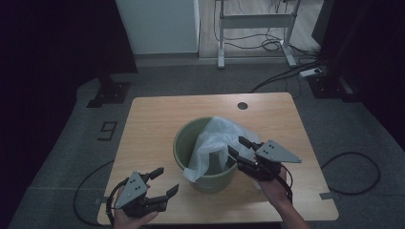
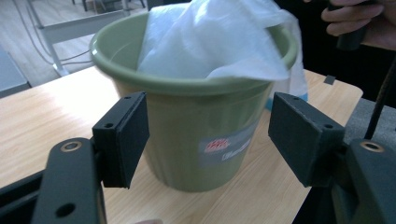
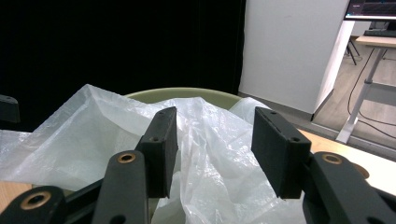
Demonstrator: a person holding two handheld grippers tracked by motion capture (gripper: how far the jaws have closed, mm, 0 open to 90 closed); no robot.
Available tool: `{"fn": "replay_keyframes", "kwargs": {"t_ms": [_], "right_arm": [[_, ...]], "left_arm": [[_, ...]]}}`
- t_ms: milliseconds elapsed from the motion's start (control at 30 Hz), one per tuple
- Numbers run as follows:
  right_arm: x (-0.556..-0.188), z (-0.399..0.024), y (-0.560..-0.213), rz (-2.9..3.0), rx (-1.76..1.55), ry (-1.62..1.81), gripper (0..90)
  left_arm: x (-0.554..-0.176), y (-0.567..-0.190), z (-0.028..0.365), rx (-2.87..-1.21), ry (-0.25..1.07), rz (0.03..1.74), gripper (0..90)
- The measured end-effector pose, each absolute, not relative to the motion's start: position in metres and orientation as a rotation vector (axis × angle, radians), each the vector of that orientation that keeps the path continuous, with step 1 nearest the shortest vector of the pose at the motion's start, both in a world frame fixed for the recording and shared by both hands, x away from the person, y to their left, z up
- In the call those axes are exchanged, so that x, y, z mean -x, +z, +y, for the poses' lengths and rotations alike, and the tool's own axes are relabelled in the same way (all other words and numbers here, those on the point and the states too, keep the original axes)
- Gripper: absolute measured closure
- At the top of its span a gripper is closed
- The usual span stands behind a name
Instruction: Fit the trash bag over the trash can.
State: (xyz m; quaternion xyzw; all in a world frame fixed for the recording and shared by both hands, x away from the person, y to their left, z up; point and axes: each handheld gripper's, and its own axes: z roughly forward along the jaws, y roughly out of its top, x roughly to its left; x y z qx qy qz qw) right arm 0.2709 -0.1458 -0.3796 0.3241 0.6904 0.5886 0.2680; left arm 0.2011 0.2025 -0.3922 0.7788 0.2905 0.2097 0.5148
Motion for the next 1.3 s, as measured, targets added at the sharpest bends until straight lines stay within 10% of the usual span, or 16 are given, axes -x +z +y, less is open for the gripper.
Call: {"fn": "replay_keyframes", "kwargs": {"t_ms": [400, 867, 1300], "right_arm": [[-0.271, -0.151, -0.378, 1.853, -0.903, 1.598, 50.0], [-0.267, -0.158, -0.375, 1.829, -0.917, 1.603, 51.8], [-0.258, -0.169, -0.384, 1.823, -0.935, 1.608, 48.8]], "left_arm": [[-0.21, -0.39, 0.166, -1.909, 0.476, 0.626, 33.2], [-0.222, -0.388, 0.162, -1.882, 0.486, 0.619, 81.8], [-0.247, -0.376, 0.172, -1.872, 0.468, 0.663, 89.6]]}}
